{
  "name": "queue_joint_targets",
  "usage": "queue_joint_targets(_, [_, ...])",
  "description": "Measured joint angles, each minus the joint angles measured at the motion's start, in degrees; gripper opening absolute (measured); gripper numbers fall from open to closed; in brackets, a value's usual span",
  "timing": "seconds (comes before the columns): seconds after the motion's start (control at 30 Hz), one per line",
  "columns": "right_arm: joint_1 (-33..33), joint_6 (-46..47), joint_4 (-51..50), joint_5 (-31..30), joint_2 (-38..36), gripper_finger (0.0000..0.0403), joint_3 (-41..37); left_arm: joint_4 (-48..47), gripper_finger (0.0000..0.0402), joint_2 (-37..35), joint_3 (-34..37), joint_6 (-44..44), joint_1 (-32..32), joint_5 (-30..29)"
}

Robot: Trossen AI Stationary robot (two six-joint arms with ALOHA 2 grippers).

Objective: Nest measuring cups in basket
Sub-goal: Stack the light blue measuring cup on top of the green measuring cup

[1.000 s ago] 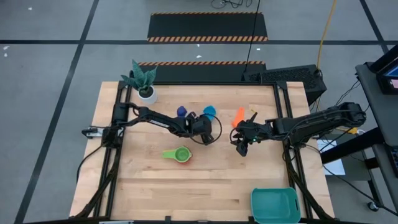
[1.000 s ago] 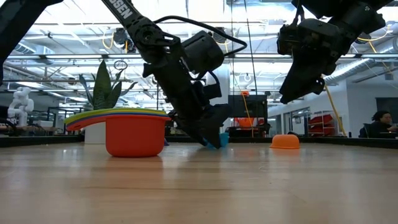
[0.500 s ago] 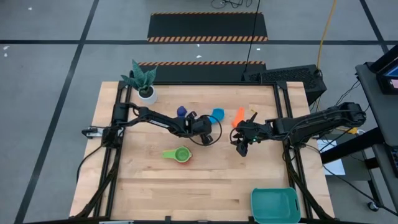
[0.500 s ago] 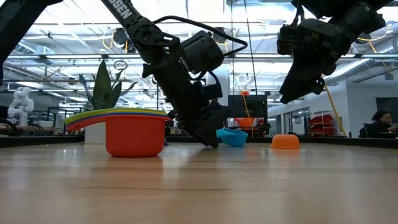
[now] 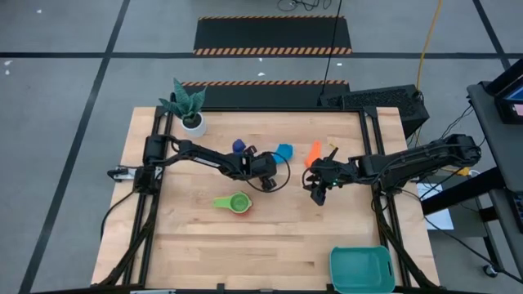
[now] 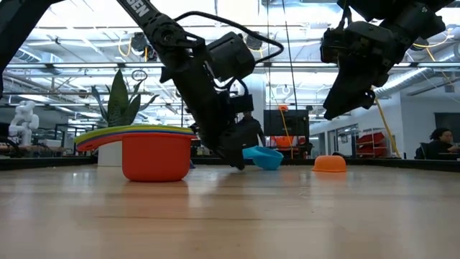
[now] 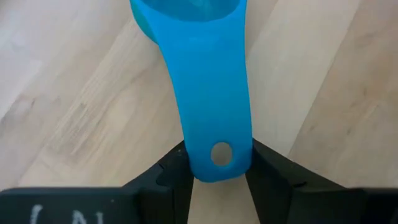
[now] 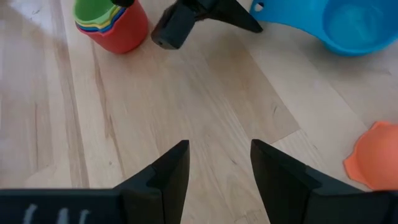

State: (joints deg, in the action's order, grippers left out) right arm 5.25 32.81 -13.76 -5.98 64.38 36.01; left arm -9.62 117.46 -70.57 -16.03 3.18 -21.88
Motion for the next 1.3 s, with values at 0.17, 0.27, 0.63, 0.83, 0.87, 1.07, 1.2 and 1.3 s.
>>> queue_joint_targets(0.17, [0.0,-0.1,0.0,0.0,0.0,0.0162,0.0,-1.6,0.0127,-1.4,-0.3,0.0,0.0,0.4])
queue_joint_targets(0.27, [0.0,-0.1,0.2,0.0,0.0,0.0162,0.0,-3.4,0.0116,-1.9,0.0,0.3,-0.1,0.8])
queue_joint_targets(0.63, [0.0,-0.2,1.2,-2.9,0.0,0.0162,0.0,-2.7,0.0121,-2.1,-0.2,1.4,-0.8,1.7])
queue_joint_targets(0.83, [0.0,-2.7,4.9,-5.0,0.0,0.0162,0.0,-2.2,0.0096,-2.3,-0.2,1.7,-0.7,3.3])
queue_joint_targets(0.87, [0.0,-2.9,5.2,-5.9,0.0,0.0162,0.0,-2.1,0.0094,-2.3,-0.3,2.1,-0.7,4.1])
queue_joint_targets(1.07, [0.0,-3.7,6.7,-17.4,1.5,0.0162,0.0,-2.0,0.0052,-2.3,-0.3,3.9,-0.8,6.8])
queue_joint_targets(1.2, [-0.4,-6.7,10.0,-17.9,4.7,0.0162,0.0,-1.8,0.0009,-2.3,-0.3,5.1,-0.7,7.0])
queue_joint_targets(1.3, [-1.3,-8.1,12.9,-17.8,6.7,0.0162,0.0,-0.7,0.0009,-2.3,-0.3,5.7,-0.7,7.1])
